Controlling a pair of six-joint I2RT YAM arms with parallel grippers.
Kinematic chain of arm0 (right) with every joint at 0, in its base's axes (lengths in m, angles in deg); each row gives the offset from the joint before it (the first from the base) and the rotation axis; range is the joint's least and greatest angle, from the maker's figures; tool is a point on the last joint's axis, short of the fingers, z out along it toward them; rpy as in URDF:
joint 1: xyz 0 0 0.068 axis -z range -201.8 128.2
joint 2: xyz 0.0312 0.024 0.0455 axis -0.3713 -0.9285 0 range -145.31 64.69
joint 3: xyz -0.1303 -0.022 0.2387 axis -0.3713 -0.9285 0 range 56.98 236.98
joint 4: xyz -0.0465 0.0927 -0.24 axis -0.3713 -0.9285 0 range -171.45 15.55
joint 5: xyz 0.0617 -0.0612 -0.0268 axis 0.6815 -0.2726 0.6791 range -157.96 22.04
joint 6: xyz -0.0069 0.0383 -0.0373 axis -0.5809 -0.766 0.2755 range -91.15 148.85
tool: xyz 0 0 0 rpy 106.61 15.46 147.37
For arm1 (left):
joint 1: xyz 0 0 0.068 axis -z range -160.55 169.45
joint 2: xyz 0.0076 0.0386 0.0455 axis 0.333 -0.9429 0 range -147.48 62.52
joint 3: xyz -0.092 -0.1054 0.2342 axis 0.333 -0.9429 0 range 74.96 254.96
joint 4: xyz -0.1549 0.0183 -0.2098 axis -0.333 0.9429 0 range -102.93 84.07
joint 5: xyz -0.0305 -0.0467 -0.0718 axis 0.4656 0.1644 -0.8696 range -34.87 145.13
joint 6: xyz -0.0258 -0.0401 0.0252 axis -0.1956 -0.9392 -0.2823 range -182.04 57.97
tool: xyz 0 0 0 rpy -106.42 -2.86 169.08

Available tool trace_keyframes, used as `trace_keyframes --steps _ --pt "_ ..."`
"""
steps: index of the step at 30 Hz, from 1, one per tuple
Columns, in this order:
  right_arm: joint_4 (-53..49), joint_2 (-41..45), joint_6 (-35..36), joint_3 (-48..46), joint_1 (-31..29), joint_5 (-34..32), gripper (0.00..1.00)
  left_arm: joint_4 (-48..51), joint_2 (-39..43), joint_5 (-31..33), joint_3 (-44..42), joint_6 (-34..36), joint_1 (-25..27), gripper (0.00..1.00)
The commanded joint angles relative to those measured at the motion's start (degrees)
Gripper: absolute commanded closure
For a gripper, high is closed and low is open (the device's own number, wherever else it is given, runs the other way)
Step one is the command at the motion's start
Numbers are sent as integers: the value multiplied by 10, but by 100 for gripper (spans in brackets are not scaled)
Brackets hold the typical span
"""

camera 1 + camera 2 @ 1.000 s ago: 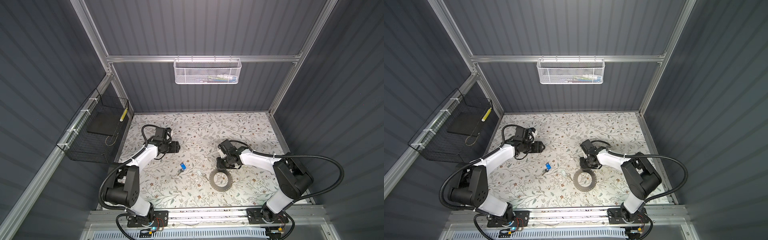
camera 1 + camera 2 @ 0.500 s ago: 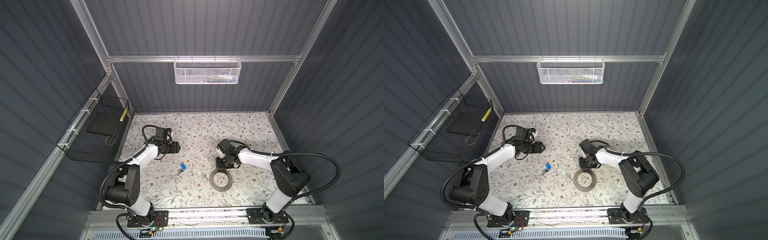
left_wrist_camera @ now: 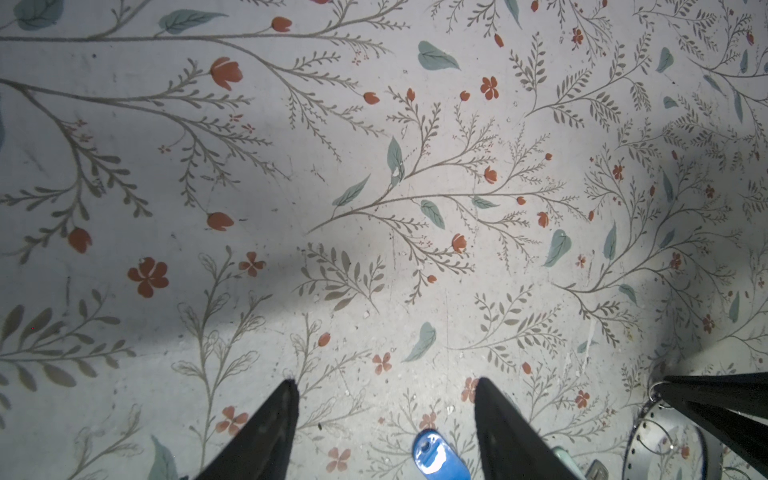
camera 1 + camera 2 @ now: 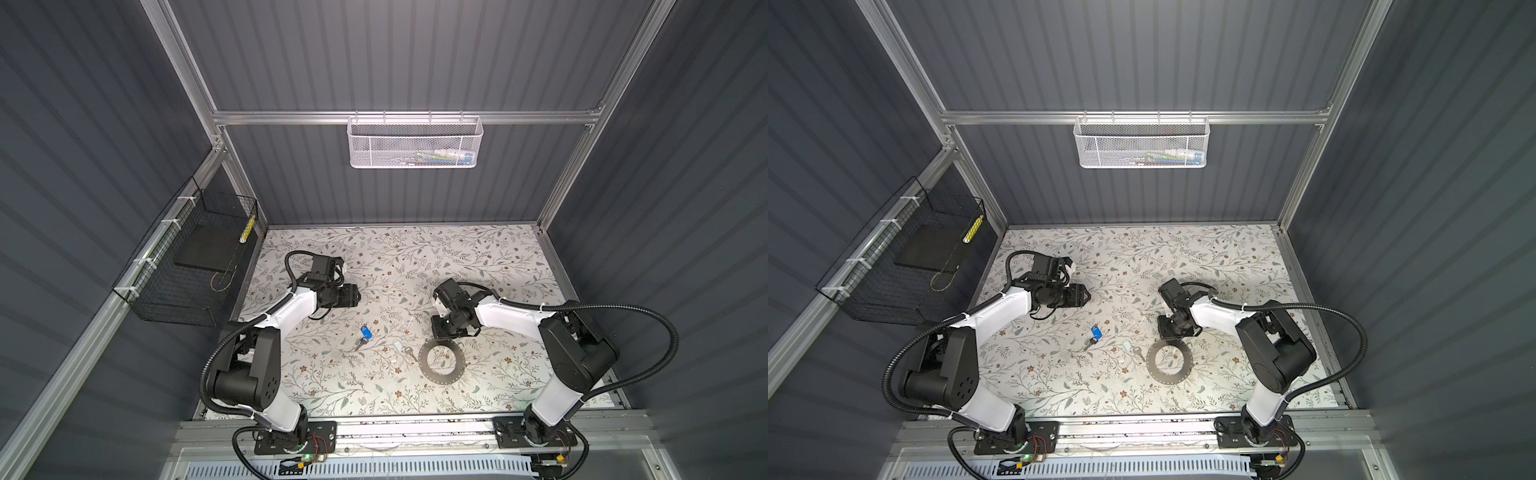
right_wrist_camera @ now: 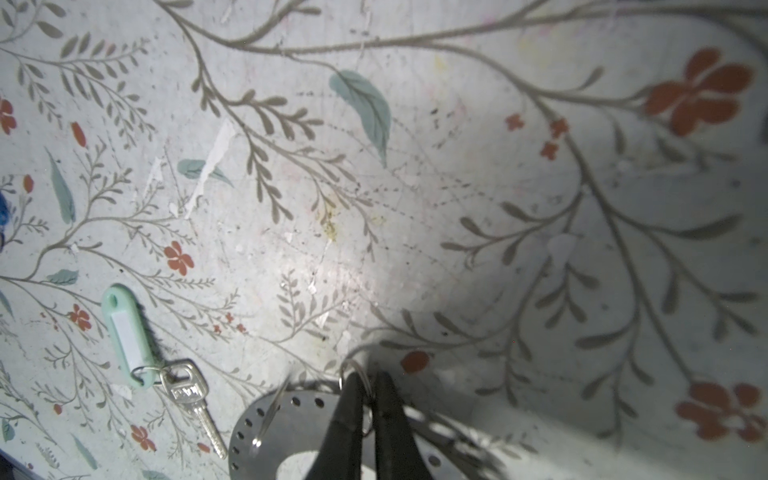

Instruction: Put the keys on the keyring

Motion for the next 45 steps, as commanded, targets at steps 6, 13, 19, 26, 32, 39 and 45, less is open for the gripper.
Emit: trace_keyframes --steps 6,13,19,26,32,39,45 --pt "-19 52 52 12 -2 2 100 14 -5 -7 16 1 -1 32" --pt "-11 125 135 10 -13 -1 100 -32 25 -21 -5 -5 0 36" --pt "8 179 228 17 -16 8 100 -137 95 -49 -68 -6 20 38" --pt "54 229 364 14 -16 34 100 -199 191 -16 -110 47 68 40" --pt "83 250 463 9 -16 80 100 -254 250 -55 -146 118 86 45" --pt "160 269 530 -36 -14 122 100 -297 285 -162 -189 251 103 51" --pt "241 289 535 -84 -4 179 100 -297 302 -237 -197 340 114 53"
